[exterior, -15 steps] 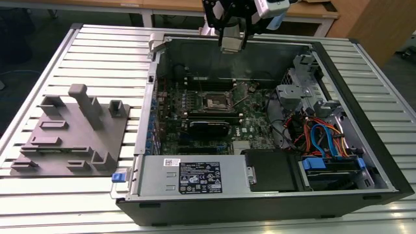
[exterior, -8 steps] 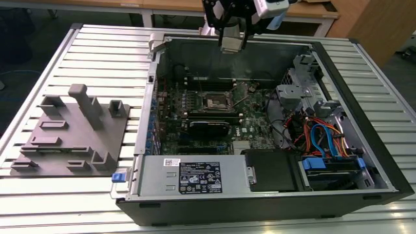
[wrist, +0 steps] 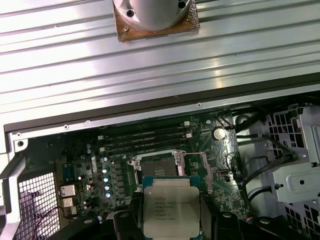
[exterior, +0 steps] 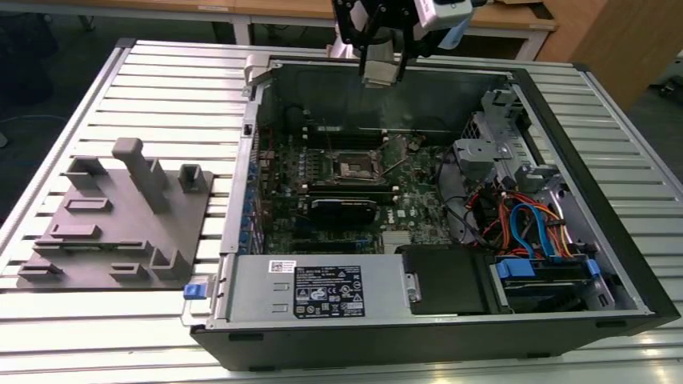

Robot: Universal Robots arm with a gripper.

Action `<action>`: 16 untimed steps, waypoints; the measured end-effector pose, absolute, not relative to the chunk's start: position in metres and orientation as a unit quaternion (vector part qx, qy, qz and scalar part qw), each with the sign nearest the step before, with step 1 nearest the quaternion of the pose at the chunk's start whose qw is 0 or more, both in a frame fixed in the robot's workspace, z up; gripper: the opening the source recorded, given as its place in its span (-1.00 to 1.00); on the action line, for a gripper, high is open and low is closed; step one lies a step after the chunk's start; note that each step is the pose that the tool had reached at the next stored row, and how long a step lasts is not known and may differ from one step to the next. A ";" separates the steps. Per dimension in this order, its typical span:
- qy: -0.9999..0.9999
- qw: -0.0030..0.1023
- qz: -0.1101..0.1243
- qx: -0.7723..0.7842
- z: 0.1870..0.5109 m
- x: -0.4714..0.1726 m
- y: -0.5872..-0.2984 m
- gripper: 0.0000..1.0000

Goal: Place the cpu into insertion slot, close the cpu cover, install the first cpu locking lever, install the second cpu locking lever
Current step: 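Place the cpu into insertion slot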

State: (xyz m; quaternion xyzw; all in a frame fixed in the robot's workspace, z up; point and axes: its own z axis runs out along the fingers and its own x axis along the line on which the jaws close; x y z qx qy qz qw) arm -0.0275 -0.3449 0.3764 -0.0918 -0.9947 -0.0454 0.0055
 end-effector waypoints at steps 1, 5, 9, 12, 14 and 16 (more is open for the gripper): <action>-0.995 0.006 -0.045 -0.092 0.376 -0.027 -0.345 0.08; -0.995 0.006 -0.045 -0.092 0.376 -0.027 -0.345 0.08; -0.994 0.005 -0.045 -0.095 0.376 -0.027 -0.345 0.08; -0.994 0.005 -0.045 -0.104 0.376 -0.027 -0.345 0.08; -0.993 0.005 -0.046 -0.111 0.376 -0.027 -0.345 0.08; -0.992 0.004 -0.046 -0.119 0.376 -0.027 -0.345 0.08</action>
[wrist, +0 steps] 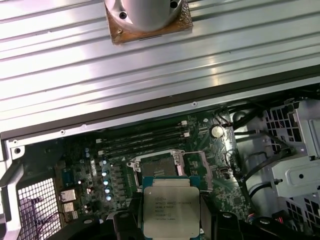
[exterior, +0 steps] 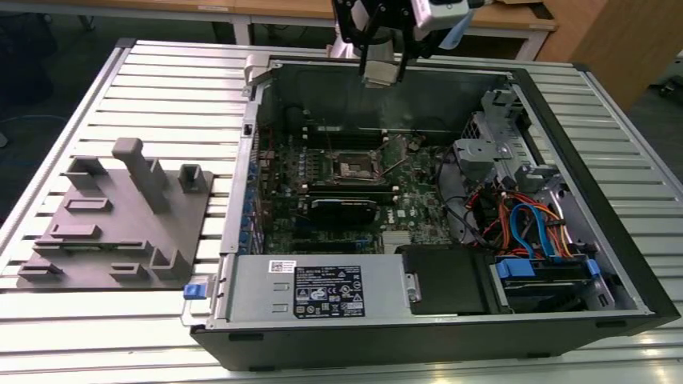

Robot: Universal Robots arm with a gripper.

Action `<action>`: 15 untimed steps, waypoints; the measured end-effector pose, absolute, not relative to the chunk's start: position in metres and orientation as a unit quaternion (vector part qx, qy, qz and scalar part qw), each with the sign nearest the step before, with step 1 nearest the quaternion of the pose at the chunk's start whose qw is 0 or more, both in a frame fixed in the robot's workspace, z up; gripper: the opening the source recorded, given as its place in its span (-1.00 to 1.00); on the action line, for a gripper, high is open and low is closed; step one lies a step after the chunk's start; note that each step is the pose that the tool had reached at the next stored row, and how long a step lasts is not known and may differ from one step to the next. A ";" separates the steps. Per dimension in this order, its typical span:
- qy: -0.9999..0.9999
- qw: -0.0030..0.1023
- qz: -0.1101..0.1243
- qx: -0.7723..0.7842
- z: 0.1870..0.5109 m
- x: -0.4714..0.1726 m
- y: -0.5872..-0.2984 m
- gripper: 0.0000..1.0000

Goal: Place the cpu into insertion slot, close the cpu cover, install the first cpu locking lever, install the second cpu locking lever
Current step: 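Place the cpu into insertion slot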

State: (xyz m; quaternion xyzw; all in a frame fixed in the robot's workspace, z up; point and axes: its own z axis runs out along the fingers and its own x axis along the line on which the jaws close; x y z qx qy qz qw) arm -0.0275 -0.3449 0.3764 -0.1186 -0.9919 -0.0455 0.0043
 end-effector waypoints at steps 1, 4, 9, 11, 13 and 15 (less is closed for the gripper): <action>-0.991 0.004 -0.046 -0.122 0.376 -0.027 -0.345 0.08; -0.991 0.004 -0.046 -0.125 0.376 -0.027 -0.345 0.08; -0.991 0.004 -0.046 -0.125 0.376 -0.027 -0.345 0.08; -0.991 0.004 -0.046 -0.125 0.376 -0.027 -0.345 0.08; -0.991 0.004 -0.046 -0.125 0.376 -0.027 -0.345 0.08; -0.991 0.004 -0.046 -0.125 0.376 -0.027 -0.345 0.08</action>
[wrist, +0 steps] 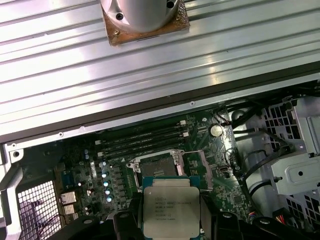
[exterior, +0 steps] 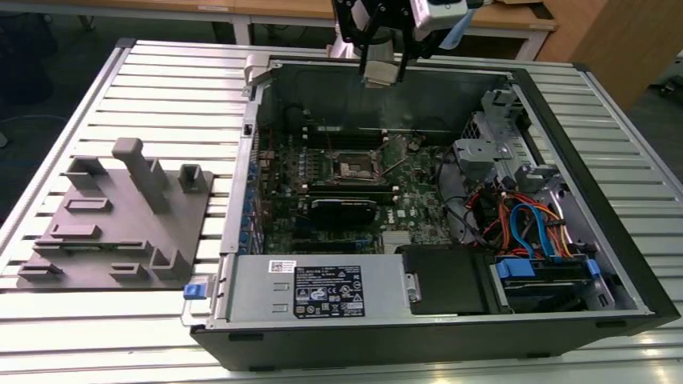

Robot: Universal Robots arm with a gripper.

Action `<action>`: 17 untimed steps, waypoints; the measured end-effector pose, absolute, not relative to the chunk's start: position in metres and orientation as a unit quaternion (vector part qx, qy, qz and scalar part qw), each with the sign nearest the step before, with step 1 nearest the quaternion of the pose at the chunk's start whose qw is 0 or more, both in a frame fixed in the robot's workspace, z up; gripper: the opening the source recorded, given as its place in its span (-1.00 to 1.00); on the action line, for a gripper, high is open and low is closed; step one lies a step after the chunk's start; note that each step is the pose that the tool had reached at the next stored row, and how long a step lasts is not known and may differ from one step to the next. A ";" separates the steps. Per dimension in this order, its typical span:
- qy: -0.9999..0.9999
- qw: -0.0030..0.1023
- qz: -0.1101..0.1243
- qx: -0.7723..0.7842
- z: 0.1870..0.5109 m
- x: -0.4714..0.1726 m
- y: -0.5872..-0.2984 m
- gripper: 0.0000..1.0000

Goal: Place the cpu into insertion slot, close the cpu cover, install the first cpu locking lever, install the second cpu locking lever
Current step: 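Place the cpu into insertion slot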

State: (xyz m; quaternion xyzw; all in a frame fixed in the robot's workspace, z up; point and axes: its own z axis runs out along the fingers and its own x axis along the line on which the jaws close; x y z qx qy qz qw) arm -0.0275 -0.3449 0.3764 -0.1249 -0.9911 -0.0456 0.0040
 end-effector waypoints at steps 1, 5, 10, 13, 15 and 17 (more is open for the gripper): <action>-0.991 0.004 -0.046 -0.125 0.376 -0.027 -0.345 0.08; -0.990 0.004 -0.046 -0.132 0.376 -0.027 -0.345 0.08; -0.986 0.002 -0.046 -0.160 0.376 -0.028 -0.345 0.08; -0.982 0.001 -0.046 -0.185 0.376 -0.027 -0.345 0.08; -0.979 0.001 -0.046 -0.198 0.376 -0.027 -0.345 0.08; -0.977 0.000 -0.046 -0.207 0.376 -0.027 -0.345 0.08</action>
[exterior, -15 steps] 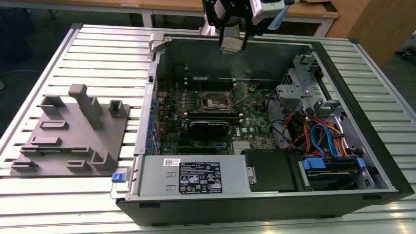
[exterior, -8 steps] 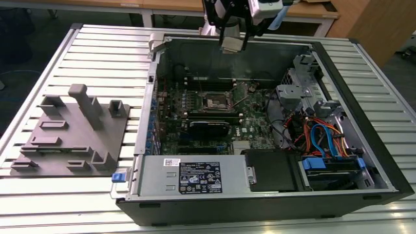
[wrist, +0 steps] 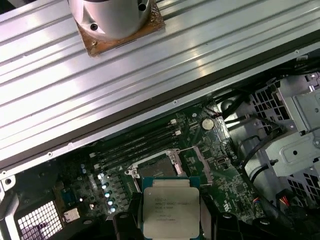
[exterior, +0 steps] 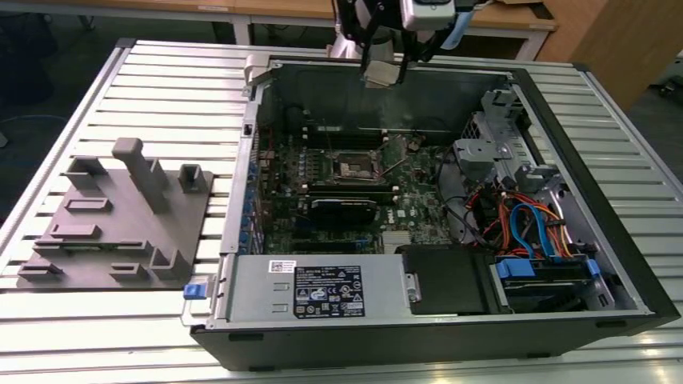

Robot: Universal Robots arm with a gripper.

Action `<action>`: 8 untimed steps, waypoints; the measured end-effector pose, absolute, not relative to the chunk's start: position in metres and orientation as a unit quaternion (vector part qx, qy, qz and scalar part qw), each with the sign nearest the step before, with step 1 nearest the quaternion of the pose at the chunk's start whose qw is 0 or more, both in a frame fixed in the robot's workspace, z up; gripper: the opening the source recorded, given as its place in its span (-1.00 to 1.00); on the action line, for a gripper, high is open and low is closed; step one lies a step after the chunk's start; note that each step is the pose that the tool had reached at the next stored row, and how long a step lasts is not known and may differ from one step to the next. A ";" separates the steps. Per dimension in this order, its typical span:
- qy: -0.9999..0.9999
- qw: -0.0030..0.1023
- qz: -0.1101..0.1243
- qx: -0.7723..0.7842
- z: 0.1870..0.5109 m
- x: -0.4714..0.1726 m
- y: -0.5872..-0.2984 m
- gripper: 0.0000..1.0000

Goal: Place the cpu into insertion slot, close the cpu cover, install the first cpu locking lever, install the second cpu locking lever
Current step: 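Place the cpu into insertion slot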

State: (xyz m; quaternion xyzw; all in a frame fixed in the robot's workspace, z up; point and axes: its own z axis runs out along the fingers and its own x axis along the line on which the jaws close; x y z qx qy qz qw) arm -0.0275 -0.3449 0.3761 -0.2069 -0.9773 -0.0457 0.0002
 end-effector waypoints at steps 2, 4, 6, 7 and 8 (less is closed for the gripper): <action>-0.975 0.000 -0.046 -0.216 0.376 -0.027 -0.345 0.08; -0.974 -0.001 -0.046 -0.224 0.376 -0.027 -0.345 0.08; -0.972 -0.001 -0.046 -0.231 0.376 -0.027 -0.345 0.08; -0.971 -0.001 -0.046 -0.233 0.376 -0.027 -0.345 0.08; -0.971 -0.001 -0.046 -0.235 0.376 -0.027 -0.345 0.08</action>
